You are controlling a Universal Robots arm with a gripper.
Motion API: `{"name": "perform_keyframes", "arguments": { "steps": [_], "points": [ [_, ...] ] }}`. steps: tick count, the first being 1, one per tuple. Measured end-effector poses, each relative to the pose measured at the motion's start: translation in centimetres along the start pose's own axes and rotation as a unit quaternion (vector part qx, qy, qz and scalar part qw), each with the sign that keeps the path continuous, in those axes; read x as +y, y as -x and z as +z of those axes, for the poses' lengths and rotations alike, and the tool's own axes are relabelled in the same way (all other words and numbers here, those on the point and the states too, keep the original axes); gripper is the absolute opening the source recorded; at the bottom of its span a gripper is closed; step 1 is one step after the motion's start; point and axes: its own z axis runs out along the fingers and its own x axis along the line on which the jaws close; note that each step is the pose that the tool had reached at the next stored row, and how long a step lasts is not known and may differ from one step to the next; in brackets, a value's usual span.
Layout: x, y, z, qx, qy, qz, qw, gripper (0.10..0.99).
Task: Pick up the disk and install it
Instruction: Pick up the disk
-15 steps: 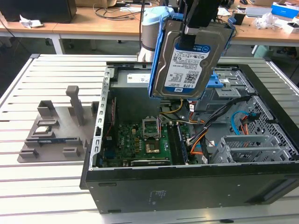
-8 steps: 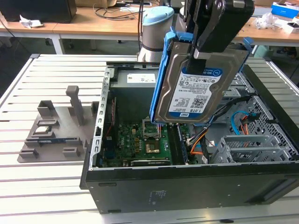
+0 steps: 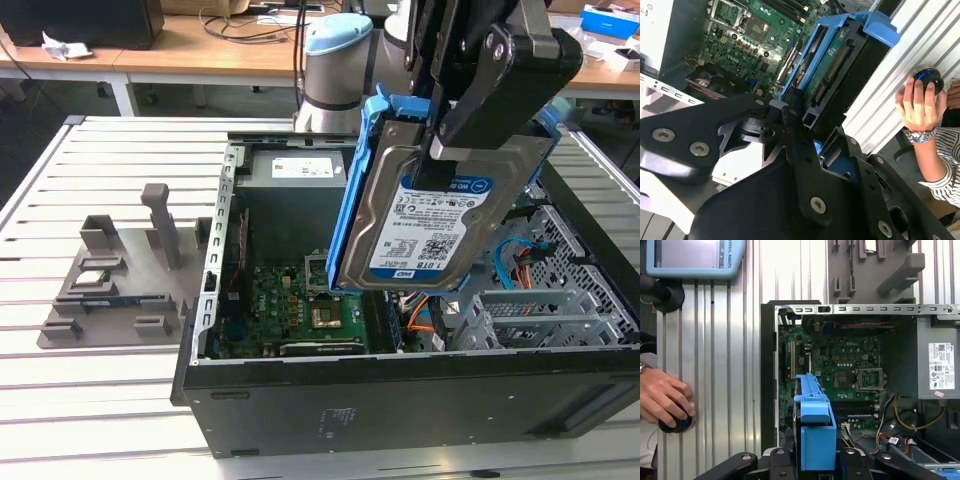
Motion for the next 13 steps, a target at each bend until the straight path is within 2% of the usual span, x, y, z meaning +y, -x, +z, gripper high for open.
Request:
{"name": "perform_keyframes", "arguments": {
  "steps": [1, 4, 6, 9, 13],
  "points": [
    [-0.21, -0.06, 0.04, -0.0002, 0.0, 0.0, 1.0, 0.369],
    [-1.73, -0.08, 0.3, 0.001, 0.0008, 0.0, 1.0, 0.369],
    [-2.4, -0.06, 0.35, 0.0023, 0.001, 0.0, 1.0, 0.369],
    [-4.95, 0.0, 0.41, 0.0048, 0.0016, -0.001, 1.0, 0.369],
    [-7.13, 0.1, 0.6, 0.0053, 0.0044, -0.002, 1.0, 0.369]
  ]
}}
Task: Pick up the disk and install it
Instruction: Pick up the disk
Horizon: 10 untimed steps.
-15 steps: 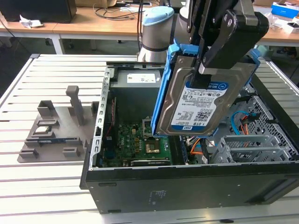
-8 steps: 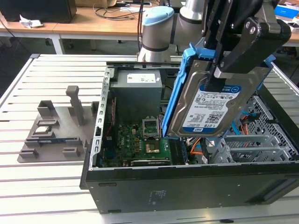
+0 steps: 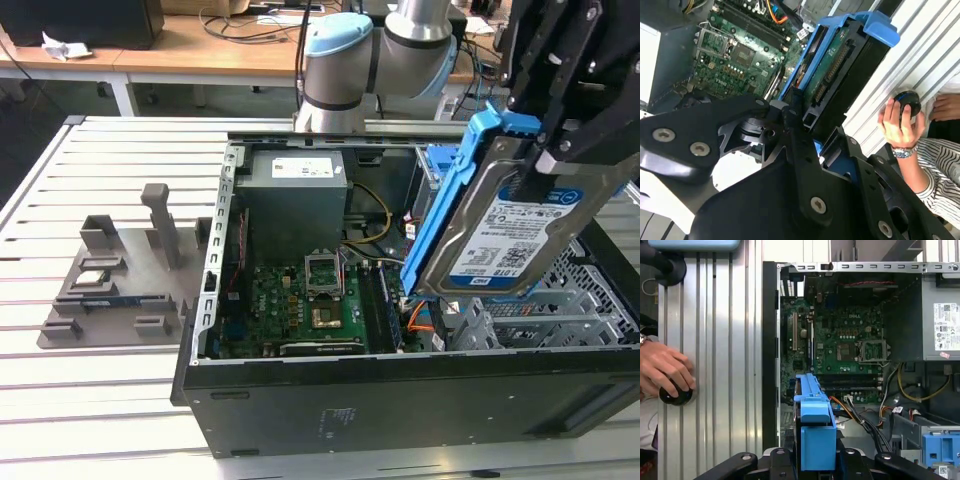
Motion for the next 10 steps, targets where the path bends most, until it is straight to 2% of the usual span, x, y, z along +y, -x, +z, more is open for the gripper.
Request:
{"name": "perform_keyframes", "arguments": {
  "steps": [2, 10],
  "points": [
    [-1.56, 0.08, 0.28, 0.0007, 0.0032, 0.0, 1.0, 0.369],
    [-3.64, 0.12, 1.07, 0.0016, 0.0064, 0.0, 1.0, 0.369]
  ]
}}
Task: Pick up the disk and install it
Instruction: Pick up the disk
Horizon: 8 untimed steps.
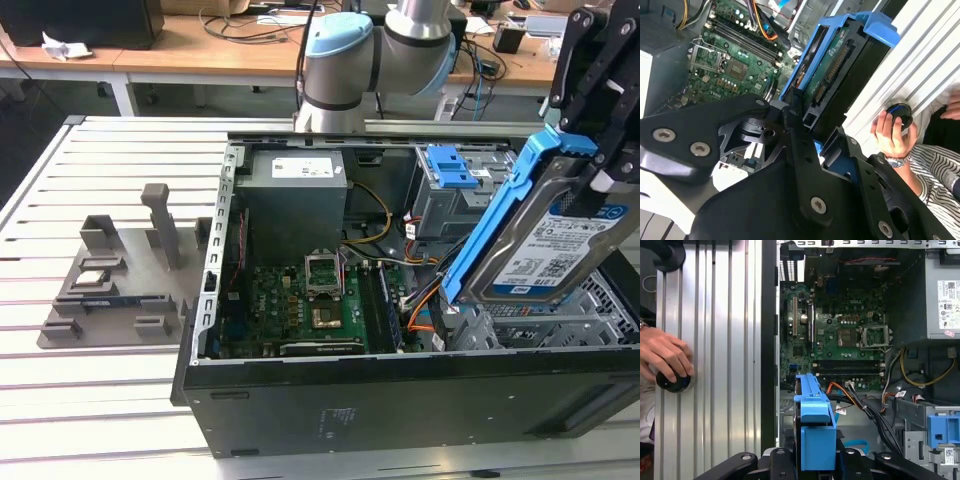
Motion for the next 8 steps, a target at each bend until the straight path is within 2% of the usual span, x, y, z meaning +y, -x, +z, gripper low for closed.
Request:
{"name": "perform_keyframes", "arguments": {
  "steps": [6, 8],
  "points": [
    [-1.01, 0.03, 0.94, 0.0005, 0.0022, 0.0, 1.0, 0.369],
    [-1.45, 0.09, 1.03, 0.0007, 0.0027, 0.0, 1.0, 0.369]
  ]
}}
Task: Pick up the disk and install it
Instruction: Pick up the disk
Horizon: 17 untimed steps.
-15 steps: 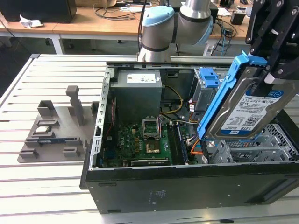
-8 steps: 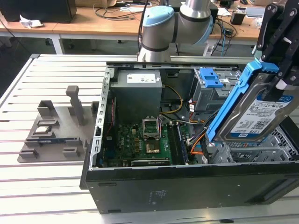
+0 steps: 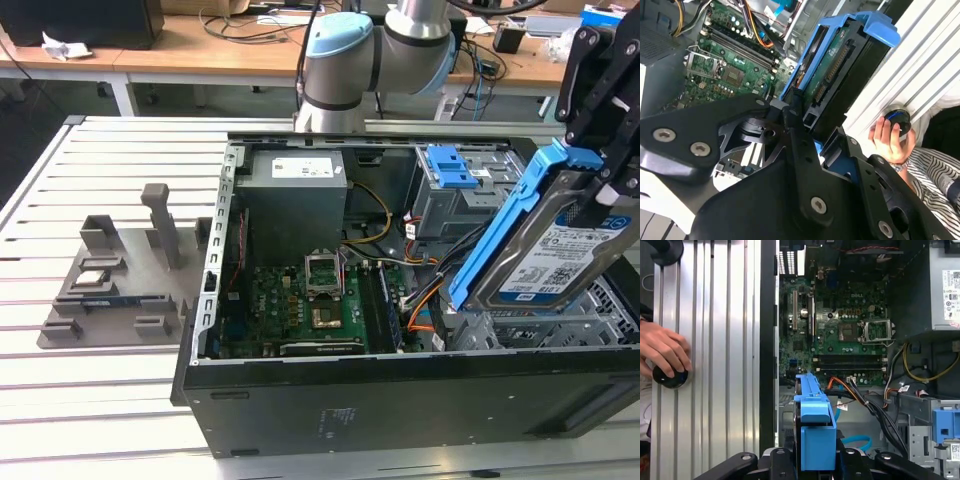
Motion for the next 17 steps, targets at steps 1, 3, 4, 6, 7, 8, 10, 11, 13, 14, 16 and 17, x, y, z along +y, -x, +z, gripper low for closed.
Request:
{"name": "perform_keyframes", "arguments": {
  "steps": [1, 3, 4, 6, 7, 8, 10, 11, 13, 14, 16, 17],
  "points": [
    [-0.4, 0.11, 0.04, -0.0002, 0.0003, 0.0, 1.0, 0.369],
    [-1.02, 0.34, 0.03, -0.0001, 0.0008, 0.0, 1.0, 0.369],
    [-1.51, 0.53, 0.03, 0.0, 0.0012, 0.0, 1.0, 0.369],
    [-2.14, 0.79, 0.07, -0.0001, 0.002, -0.001, 1.0, 0.369],
    [-2.62, 0.95, 0.12, 0.0, 0.0026, -0.001, 1.0, 0.369],
    [-2.93, 1.07, 0.16, 0.0002, 0.0031, -0.001, 1.0, 0.369],
    [-3.69, 1.43, 0.29, 0.0005, 0.0044, -0.001, 1.0, 0.369],
    [-3.98, 1.63, 0.34, 0.0005, 0.0047, -0.001, 1.0, 0.369],
    [-4.48, 1.82, 0.38, 0.001, 0.0051, -0.001, 1.0, 0.369],
    [-4.5, 1.82, 0.38, 0.002, 0.0051, -0.001, 1.0, 0.369],
    [-4.51, 1.82, 0.38, 0.0021, 0.0051, -0.001, 1.0, 0.369],
    [-4.51, 1.83, 0.38, 0.0022, 0.0051, -0.001, 1.0, 0.369]
  ]
}}
